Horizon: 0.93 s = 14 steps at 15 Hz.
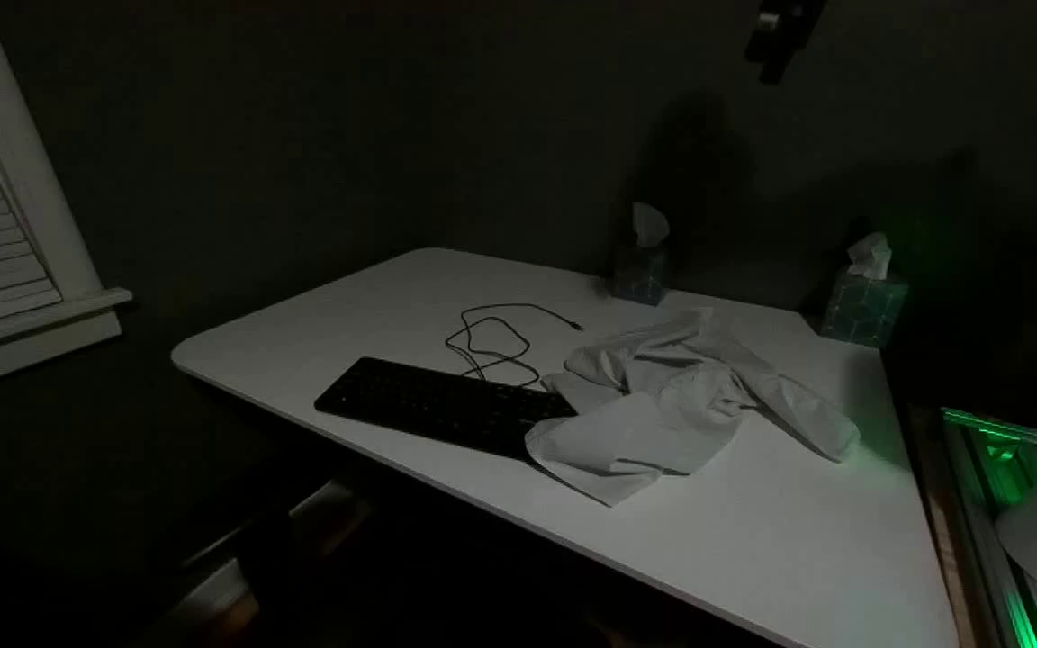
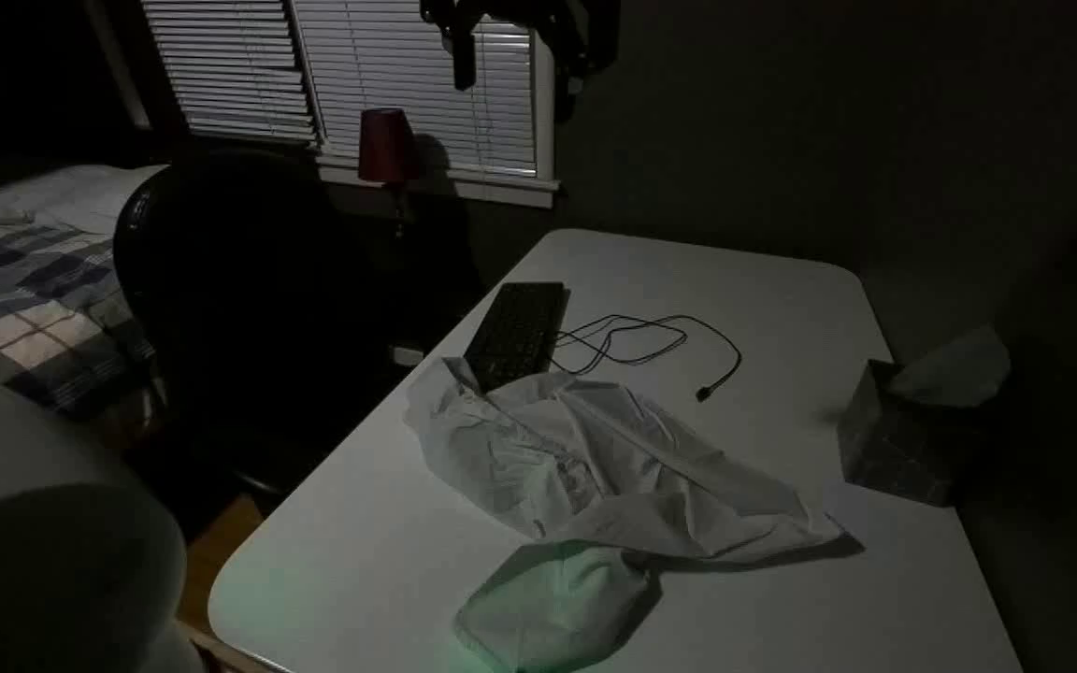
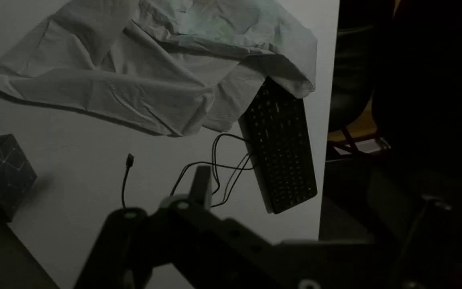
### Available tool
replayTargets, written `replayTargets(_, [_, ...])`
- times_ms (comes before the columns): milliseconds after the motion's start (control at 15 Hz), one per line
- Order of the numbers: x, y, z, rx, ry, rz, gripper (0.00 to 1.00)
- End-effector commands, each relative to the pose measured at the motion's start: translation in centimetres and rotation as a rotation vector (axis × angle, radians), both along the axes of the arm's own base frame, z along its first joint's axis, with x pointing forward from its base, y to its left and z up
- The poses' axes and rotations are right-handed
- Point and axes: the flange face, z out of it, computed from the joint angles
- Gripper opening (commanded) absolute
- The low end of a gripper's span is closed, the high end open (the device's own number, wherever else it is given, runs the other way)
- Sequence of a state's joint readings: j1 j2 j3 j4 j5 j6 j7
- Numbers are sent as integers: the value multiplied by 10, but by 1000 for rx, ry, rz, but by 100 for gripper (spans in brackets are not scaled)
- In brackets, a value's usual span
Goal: Move the pillow case backwards.
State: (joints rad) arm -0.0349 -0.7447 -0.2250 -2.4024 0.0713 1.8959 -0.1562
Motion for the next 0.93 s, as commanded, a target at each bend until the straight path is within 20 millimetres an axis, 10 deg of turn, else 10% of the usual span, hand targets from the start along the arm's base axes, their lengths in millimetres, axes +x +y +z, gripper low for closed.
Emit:
replayTargets(0, [0,0,0,0,1,0,100])
replayTargets(467, [10,7,-7,0,-12,-9,100])
replayTargets(867, [46,44,-80,-104,-56,88,100])
